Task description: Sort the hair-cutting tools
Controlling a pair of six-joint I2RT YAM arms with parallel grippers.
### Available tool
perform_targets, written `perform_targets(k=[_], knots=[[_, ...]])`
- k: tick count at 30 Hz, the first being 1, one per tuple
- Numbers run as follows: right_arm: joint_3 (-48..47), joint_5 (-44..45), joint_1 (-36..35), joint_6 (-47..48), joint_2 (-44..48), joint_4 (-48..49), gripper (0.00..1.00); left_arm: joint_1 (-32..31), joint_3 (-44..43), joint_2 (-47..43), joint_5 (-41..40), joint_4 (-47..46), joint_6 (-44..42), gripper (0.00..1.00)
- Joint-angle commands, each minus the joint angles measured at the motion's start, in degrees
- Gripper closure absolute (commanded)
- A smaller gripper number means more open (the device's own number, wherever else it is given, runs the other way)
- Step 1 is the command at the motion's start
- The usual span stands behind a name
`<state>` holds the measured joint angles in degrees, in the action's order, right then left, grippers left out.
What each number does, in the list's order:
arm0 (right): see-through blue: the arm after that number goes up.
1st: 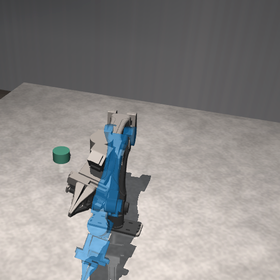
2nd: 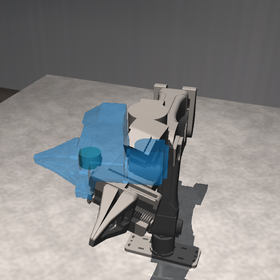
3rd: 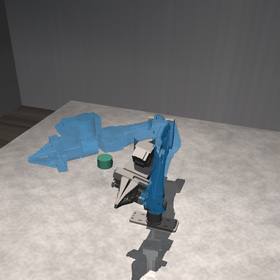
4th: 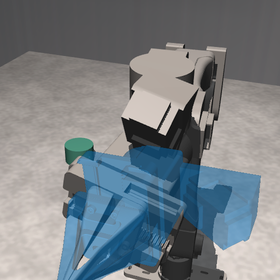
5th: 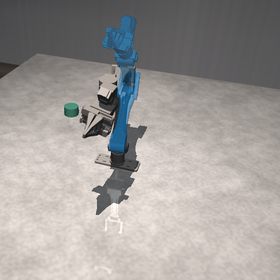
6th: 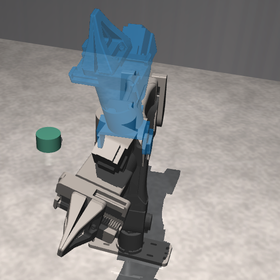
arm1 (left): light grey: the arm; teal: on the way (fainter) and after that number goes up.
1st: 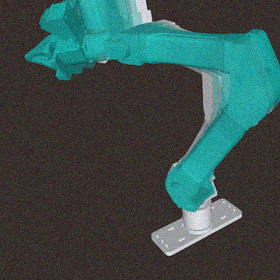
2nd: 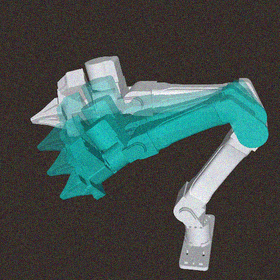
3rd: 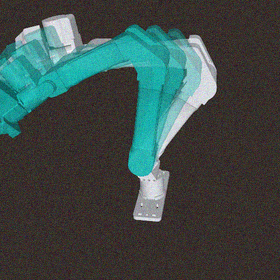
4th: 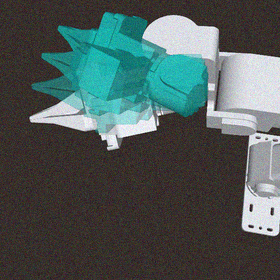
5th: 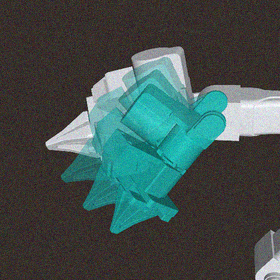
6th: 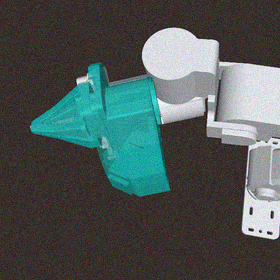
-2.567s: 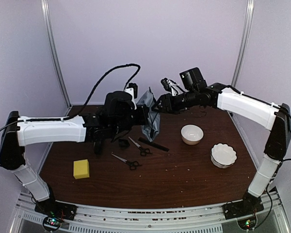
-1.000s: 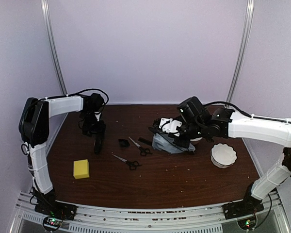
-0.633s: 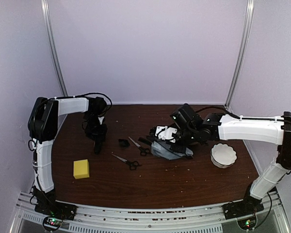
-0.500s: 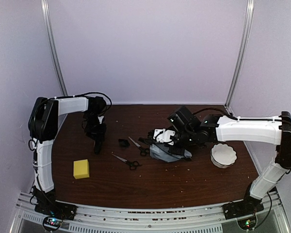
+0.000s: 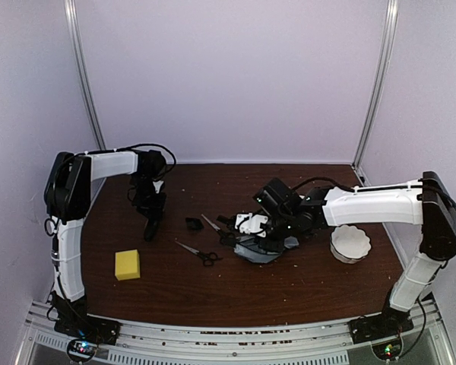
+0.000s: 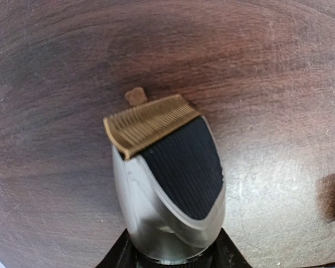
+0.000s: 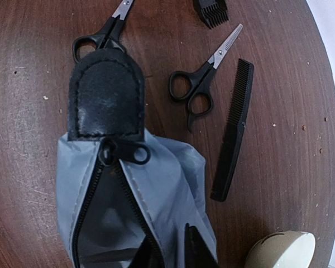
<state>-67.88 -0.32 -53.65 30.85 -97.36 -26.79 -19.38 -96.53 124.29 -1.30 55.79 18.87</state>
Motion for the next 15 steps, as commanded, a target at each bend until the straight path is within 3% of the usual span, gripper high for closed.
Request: perform_targets(k=[1, 4, 9, 15], knots=[[-1.06, -0.61, -0.23, -1.63, -1.21, 0.32, 0.79, 0.46, 1.54, -3.58, 2.06, 0.65, -1.6, 0.89], [-1.56, -0.58, -0.25, -1.76, -2.21, -0.41, 0.76, 0.35, 3.94, -6.8, 2.53, 0.37, -1.97, 1.0], [-2.07, -0.1, -0.23, -2.05, -3.0, -0.98, 0.82, -1.42, 7.94, -13.65, 3.79, -1.0, -2.95, 1.0], [-0.73, 1.92, 0.38, -1.98, -2.83, -0.69, 0.63, -9.38, 13.19, -25.68, 3.44, -6.34, -3.43, 1.0]])
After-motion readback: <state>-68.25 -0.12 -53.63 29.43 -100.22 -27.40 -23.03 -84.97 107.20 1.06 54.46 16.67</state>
